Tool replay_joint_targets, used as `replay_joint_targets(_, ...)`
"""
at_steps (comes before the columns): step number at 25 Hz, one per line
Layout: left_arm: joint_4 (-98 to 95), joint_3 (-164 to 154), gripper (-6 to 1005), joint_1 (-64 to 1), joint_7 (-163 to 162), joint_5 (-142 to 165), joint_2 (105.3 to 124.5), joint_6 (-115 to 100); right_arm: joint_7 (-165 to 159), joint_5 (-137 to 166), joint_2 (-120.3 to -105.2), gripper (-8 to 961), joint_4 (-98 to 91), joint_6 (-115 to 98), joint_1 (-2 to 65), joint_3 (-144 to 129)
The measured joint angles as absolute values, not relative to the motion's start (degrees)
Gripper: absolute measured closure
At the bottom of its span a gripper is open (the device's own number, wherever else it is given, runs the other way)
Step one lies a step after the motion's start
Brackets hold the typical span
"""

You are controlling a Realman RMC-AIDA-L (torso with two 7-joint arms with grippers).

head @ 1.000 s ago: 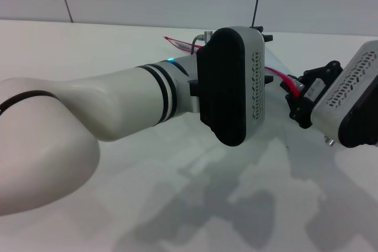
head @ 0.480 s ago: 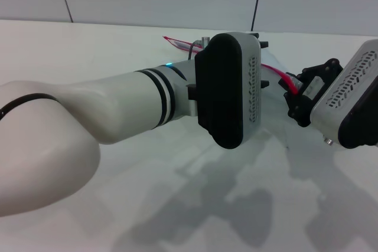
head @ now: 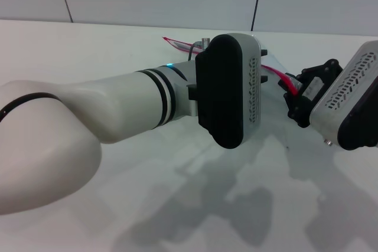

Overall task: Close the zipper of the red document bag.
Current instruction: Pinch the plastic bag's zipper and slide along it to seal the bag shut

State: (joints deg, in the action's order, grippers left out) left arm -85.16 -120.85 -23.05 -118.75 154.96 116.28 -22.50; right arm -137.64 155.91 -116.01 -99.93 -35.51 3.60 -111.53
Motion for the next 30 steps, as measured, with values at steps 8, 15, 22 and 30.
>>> replay_joint_targets(8, -85.16, -121.18, 567, -23.21, -119.14, 154.95, 116.28, -22.50, -137.63, 155.92, -116.04, 902, -99.94, -35.50, 3.60, -111.67)
replay_joint_targets(15, -85.16, -120.83, 609, -23.22, -119.20, 154.95, 116.28, -22.51, -137.63, 155.92, -116.06, 903, -100.61, -35.50, 3.53, -112.19)
replay_joint_targets(22, -85.16, -120.66, 643, -23.20, -119.25, 154.91, 116.28, -22.51, -136.97, 155.96, -116.00, 901, -100.94, -35.50, 3.22, -112.61)
replay_joint_targets(30, -85.16, -120.20, 645, -23.22, -119.36, 154.86, 116.28, -22.52, -135.74, 155.99, -116.03, 903, -101.51, -35.50, 2.88, -113.04)
